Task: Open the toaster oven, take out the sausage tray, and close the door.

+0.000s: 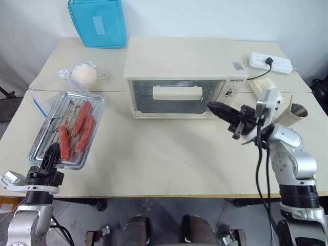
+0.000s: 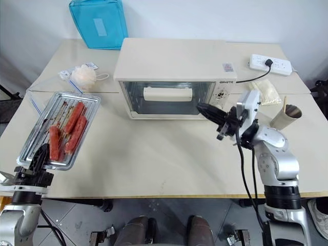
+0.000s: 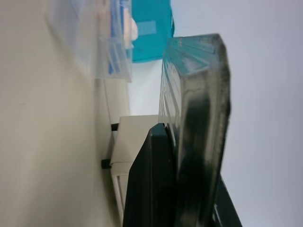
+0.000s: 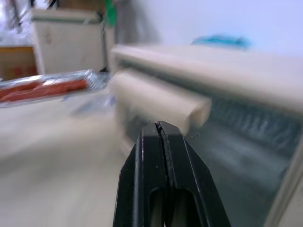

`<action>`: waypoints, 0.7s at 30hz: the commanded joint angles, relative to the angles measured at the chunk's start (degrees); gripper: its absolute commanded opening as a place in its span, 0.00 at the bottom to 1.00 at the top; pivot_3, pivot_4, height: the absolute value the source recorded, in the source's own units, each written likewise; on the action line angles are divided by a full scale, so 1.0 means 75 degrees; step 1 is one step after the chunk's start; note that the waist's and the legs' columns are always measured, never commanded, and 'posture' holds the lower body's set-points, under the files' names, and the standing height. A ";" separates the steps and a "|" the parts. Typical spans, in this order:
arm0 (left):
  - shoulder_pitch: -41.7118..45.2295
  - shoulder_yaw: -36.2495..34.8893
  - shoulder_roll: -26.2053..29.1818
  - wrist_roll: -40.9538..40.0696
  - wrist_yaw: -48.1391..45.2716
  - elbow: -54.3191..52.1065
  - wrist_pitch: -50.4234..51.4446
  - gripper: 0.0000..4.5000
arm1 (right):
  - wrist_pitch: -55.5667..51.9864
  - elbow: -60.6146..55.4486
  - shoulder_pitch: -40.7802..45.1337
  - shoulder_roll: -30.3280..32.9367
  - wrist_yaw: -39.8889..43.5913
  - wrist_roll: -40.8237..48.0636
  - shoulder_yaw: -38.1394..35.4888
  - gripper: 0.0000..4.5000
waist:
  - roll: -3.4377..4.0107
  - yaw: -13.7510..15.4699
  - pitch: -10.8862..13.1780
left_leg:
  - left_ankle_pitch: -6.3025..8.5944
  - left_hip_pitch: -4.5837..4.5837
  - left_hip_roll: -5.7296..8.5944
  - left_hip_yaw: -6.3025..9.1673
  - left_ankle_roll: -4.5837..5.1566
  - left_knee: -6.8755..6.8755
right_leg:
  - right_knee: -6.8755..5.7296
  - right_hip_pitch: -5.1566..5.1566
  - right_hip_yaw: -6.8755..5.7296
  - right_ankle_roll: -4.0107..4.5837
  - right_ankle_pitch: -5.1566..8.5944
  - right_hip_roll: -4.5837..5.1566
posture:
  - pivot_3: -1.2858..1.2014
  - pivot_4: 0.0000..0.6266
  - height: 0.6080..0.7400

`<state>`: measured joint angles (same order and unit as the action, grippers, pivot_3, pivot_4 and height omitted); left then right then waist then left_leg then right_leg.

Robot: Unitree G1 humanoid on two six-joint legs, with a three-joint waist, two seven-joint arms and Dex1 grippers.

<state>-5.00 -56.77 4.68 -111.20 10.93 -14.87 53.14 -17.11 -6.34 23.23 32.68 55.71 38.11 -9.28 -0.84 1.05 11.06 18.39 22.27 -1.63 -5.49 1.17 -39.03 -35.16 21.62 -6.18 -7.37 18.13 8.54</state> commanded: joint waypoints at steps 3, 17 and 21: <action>-0.0831 0.0267 0.0886 -0.0240 -0.1271 0.0049 0.1067 0.00 | -0.0066 -0.1275 -0.1371 0.0862 0.0765 0.0347 -0.0640 0.20 | -0.0003 0.0043 -0.0001 | 0.0012 0.0007 -0.0006 0.0004 -0.0002 0.0003 | 0.0023 -0.0001 -0.0009 -0.0002 -0.0001 -0.0006 | 0.52 0.24 1.00; -0.0229 0.3321 0.4128 -0.0240 -0.2473 0.1674 0.2627 0.00 | 0.0679 -0.2130 -0.3888 0.1323 0.1239 0.0209 -0.1849 1.00 | 0.0020 0.0073 0.0001 | 0.0034 -0.0019 -0.0028 -0.0001 -0.0070 0.0021 | 0.0037 0.0009 0.0047 0.0021 0.0000 0.0008 | 0.52 0.24 1.00; 0.1148 0.4665 0.4621 -0.0240 -0.2095 0.2216 0.2685 0.00 | 0.0844 -0.2461 -0.4575 0.1319 0.1319 0.0140 -0.2151 1.00 | 0.0025 0.0076 0.0000 | 0.0019 -0.0012 -0.0023 0.0022 -0.0057 0.0023 | 0.0025 0.0007 0.0035 0.0035 0.0008 0.0005 | 0.52 0.24 1.00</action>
<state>1.38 -25.22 38.14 -111.16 -5.61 1.08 72.81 -12.12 -22.56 -9.35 42.05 65.02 38.41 -22.89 -0.65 1.62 11.06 18.50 22.18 -1.81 -5.36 0.80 -38.84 -34.95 21.65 -5.92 -7.11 18.19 8.58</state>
